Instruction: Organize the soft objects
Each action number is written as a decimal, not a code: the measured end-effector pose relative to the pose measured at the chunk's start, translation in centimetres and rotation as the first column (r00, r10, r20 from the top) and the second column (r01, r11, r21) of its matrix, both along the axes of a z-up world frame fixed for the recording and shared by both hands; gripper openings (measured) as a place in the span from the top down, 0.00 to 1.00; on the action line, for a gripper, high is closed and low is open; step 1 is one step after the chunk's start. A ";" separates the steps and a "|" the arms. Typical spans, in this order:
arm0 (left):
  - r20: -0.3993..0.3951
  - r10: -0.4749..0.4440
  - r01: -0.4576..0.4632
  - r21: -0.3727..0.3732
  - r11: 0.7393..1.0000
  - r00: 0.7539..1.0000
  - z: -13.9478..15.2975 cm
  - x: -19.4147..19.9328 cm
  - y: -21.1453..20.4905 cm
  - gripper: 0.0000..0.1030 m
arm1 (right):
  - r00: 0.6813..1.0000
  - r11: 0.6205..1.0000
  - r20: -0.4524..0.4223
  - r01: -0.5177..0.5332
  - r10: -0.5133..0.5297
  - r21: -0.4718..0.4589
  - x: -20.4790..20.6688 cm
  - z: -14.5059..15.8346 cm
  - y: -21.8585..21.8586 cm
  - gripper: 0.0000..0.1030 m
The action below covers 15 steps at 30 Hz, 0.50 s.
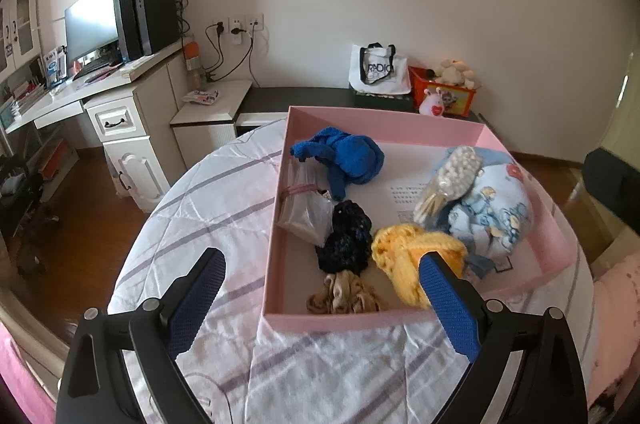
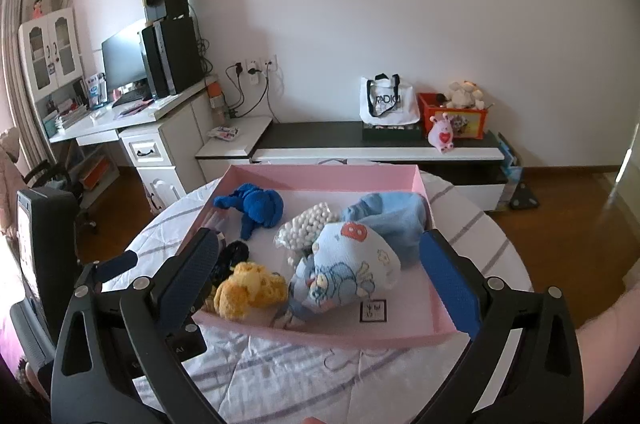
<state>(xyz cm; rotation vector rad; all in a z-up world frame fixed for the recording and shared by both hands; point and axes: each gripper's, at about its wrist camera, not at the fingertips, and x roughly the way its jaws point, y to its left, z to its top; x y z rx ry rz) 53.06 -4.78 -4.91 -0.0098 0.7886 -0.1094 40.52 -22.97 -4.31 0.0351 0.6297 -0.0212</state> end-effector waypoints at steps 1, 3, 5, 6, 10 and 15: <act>0.003 0.000 0.000 0.000 1.000 1.000 0.2 -0.5 0.0 0.07 | 1.000 1.000 -0.003 0.002 -0.002 -0.003 -0.3 -0.1 -0.1 0.03; 0.005 0.001 -0.001 -0.002 1.000 1.000 0.6 -1.4 0.1 0.07 | 1.000 1.000 -0.009 0.008 -0.008 -0.002 -1.0 -0.2 -0.2 0.02; 0.005 0.003 -0.003 -0.001 1.000 1.000 0.9 -2.2 0.1 0.07 | 1.000 1.000 -0.021 0.009 -0.009 -0.001 -1.7 -0.4 -0.3 0.02; 0.006 0.004 -0.004 0.000 1.000 1.000 1.0 -2.7 0.1 0.07 | 1.000 1.000 -0.026 0.014 -0.014 -0.001 -2.1 -0.5 -0.3 0.02; 0.018 0.011 -0.011 0.005 1.000 1.000 2.0 -4.9 0.2 0.07 | 0.998 1.000 -0.051 0.024 -0.025 -0.017 -3.7 -0.7 -0.3 0.00; 0.046 0.021 -0.022 0.016 1.000 0.999 3.6 -8.2 0.2 0.06 | 0.997 0.999 -0.058 0.045 -0.046 -0.032 -6.2 -0.3 -0.2 0.00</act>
